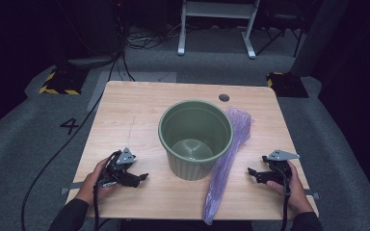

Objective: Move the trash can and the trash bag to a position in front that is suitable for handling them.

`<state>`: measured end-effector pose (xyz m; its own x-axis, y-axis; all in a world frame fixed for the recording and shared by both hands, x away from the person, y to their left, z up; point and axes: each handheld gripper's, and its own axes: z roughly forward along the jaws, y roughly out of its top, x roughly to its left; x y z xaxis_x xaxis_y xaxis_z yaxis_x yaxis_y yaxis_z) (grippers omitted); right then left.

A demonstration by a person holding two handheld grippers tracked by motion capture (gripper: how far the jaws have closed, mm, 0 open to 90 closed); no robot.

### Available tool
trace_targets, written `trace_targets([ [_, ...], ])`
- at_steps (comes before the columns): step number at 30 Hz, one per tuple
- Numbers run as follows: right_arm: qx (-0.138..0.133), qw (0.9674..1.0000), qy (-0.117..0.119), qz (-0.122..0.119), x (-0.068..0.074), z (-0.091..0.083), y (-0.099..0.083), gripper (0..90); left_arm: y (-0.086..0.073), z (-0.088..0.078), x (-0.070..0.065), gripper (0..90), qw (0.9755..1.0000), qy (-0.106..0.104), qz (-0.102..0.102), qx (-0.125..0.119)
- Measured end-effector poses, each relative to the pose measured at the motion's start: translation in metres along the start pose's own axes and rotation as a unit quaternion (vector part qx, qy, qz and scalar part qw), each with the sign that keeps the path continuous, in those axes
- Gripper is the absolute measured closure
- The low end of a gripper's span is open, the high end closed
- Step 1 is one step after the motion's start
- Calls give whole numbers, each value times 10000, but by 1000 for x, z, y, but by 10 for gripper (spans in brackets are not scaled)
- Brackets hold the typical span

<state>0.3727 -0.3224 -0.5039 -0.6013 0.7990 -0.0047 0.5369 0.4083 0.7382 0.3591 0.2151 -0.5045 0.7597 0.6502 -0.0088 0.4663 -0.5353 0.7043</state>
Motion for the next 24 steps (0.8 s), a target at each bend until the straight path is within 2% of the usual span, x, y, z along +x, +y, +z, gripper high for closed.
trace_targets([
  [4,39,10000,18,-59,0,-1,0,161,3,4,-4,39,9999,73,-67,68],
  [5,33,9999,23,-96,1,-2,1,173,5,6,-8,27,9997,160,-158,102],
  [7,-84,9997,144,-161,5,-5,3,176,6,7,-11,0,9993,229,-251,142],
  [9,-162,9993,208,-254,8,-8,6,174,6,8,-12,0,9993,241,-257,136],
  [10,-367,9982,287,-373,16,-13,12,198,7,8,-13,0,9992,267,-266,144],
  [11,-450,9975,335,-438,21,-15,16,203,7,8,-13,0,9992,270,-271,145],
  [15,-623,9946,425,-716,39,-17,29,201,5,6,-15,0,9990,287,-305,122],
  [19,-726,9918,508,-923,55,-14,42,182,1,2,-16,0,9998,101,-102,140],
  [21,-769,9910,560,-945,58,-13,46,187,0,1,-16,0,9999,40,-46,139],
  [22,-787,9895,690,-996,64,-9,54,186,-2,0,-17,2,9999,5,21,124],
  [24,-772,9879,773,-1101,71,-2,61,190,-2,-1,-17,2,9999,-33,73,122],
])
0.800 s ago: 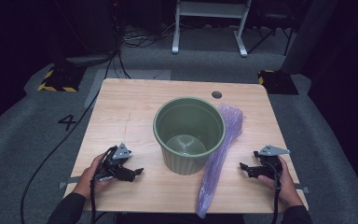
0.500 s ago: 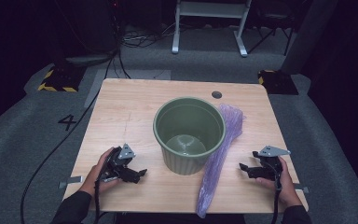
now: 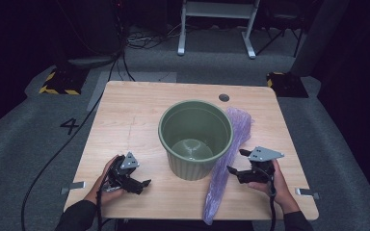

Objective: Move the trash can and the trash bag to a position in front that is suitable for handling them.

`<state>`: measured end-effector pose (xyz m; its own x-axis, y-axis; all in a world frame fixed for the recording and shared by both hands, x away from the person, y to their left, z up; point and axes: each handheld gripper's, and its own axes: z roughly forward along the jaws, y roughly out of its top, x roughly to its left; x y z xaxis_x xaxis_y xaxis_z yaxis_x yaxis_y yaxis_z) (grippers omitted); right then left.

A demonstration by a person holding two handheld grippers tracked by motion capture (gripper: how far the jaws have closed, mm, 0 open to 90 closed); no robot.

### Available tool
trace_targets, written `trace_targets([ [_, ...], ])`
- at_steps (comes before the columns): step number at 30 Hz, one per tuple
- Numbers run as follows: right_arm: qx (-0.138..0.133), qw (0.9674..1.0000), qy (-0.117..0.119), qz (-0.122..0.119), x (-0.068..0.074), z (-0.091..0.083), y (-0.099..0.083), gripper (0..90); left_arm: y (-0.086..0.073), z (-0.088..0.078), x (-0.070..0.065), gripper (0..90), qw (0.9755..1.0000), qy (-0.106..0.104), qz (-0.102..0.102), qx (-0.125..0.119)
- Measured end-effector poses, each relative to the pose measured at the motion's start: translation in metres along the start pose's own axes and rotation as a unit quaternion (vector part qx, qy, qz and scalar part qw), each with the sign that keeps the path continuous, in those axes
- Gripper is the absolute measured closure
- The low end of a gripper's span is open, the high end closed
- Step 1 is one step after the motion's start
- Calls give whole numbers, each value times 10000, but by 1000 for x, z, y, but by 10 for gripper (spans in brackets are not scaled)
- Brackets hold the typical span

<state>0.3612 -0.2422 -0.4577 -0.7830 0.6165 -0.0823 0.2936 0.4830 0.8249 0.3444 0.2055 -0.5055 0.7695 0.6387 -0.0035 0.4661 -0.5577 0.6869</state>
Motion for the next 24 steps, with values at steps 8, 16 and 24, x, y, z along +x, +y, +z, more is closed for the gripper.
trace_targets([
  [8,-116,9992,361,-153,15,28,17,218,-2,-2,-1,1,9998,-156,133,17],
  [16,-105,9980,526,-322,29,47,28,219,-2,-2,0,1,9997,-183,140,8],
  [24,-50,9979,469,-454,39,63,40,207,-2,-1,0,1,9997,-191,144,9],
])
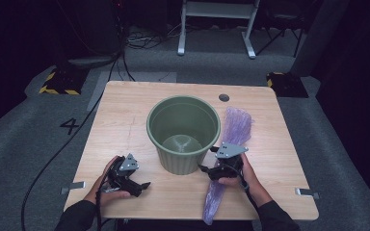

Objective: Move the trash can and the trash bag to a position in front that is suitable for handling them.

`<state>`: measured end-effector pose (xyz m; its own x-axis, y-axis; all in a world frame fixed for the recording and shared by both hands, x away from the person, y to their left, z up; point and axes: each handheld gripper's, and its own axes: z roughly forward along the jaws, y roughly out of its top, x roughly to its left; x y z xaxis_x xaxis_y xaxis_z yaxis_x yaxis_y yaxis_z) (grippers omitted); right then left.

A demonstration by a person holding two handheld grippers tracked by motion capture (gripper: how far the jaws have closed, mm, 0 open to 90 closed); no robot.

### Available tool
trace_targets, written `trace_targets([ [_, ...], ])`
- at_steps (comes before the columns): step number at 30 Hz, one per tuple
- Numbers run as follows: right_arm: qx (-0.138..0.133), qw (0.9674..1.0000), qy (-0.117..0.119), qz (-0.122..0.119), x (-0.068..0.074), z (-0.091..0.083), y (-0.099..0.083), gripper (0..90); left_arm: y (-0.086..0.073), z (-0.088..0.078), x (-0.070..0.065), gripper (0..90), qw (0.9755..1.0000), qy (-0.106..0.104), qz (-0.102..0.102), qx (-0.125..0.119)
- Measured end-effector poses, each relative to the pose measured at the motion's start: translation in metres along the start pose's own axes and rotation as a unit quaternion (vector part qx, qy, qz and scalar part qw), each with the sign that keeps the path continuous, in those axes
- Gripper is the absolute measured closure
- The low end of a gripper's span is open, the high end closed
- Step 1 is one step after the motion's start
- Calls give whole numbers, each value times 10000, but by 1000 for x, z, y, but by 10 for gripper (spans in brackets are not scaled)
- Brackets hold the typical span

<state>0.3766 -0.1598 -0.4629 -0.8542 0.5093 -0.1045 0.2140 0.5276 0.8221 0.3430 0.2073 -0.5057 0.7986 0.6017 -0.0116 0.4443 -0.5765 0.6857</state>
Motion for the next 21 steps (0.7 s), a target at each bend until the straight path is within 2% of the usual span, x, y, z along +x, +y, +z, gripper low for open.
trace_targets([
  [3,65,10000,30,-17,-2,-4,-2,213,0,0,0,1,10000,2,0,0],
  [5,147,9998,-91,-43,-5,-13,-8,213,0,0,0,1,10000,2,0,-2],
  [8,174,9996,-217,110,-15,-29,-19,224,0,0,0,1,10000,4,-4,3],
  [10,259,9987,-415,140,-21,-40,-26,224,0,0,0,1,10000,1,0,0],
  [14,230,9981,-486,310,-29,-53,-39,225,0,0,0,0,10000,0,-1,0],
  [18,231,9990,-218,323,-28,-52,-44,245,0,0,0,0,10000,5,2,4],
  [19,231,9990,-218,323,-28,-52,-44,245,0,0,0,0,10000,9,-2,8],
  [20,276,9993,8,267,-24,-47,-45,245,0,0,0,0,10000,5,1,5],
  [21,284,9992,138,242,-21,-45,-45,245,0,0,0,0,10000,9,-2,8],
])
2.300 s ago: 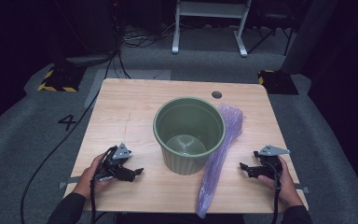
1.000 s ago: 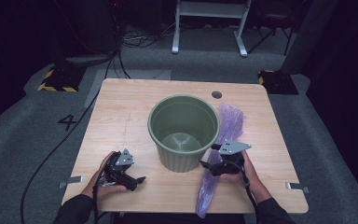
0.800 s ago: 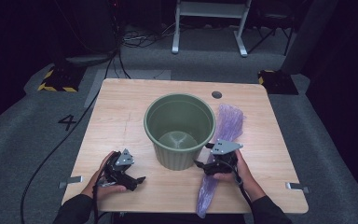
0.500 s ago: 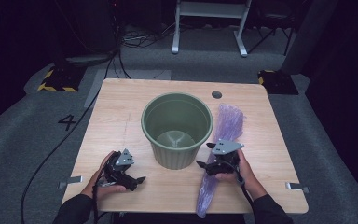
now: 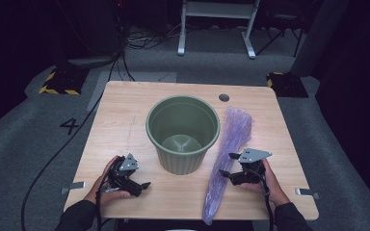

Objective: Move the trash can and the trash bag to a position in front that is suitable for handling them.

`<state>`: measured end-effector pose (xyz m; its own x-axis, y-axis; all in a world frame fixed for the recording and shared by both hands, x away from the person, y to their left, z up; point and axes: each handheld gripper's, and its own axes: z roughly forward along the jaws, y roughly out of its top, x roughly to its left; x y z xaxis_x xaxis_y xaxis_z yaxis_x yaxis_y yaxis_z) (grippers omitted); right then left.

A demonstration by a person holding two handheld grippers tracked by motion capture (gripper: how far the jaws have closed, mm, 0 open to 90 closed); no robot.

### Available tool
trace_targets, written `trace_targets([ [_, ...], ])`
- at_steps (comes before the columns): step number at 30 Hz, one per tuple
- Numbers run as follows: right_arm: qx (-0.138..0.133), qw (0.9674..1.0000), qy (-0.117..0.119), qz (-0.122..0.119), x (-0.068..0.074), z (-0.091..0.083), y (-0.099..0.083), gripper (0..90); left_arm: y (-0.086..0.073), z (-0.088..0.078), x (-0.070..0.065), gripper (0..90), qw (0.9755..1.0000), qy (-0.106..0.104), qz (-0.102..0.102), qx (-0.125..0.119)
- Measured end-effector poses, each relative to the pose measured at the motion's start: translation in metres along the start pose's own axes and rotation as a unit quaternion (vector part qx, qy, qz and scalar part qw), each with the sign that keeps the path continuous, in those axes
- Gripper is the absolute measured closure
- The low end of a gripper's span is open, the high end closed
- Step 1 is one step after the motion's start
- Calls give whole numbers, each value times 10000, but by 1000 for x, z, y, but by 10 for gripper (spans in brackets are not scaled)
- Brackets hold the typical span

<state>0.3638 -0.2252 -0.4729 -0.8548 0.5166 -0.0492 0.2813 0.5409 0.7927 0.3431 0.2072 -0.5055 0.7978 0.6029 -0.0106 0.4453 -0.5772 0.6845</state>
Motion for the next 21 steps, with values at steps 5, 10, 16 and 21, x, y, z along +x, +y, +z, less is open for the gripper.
trace_targets([
  [5,91,9984,535,-164,18,7,-6,232,0,0,0,0,10000,0,-3,-5],
  [10,340,9971,628,-275,29,21,-12,247,0,0,0,0,10000,-1,2,-4],
  [16,363,9983,392,-223,29,32,-11,257,0,0,0,0,10000,-5,3,-3],
  [21,380,9991,-138,151,23,36,-8,246,0,0,0,0,10000,-2,0,-1],
])
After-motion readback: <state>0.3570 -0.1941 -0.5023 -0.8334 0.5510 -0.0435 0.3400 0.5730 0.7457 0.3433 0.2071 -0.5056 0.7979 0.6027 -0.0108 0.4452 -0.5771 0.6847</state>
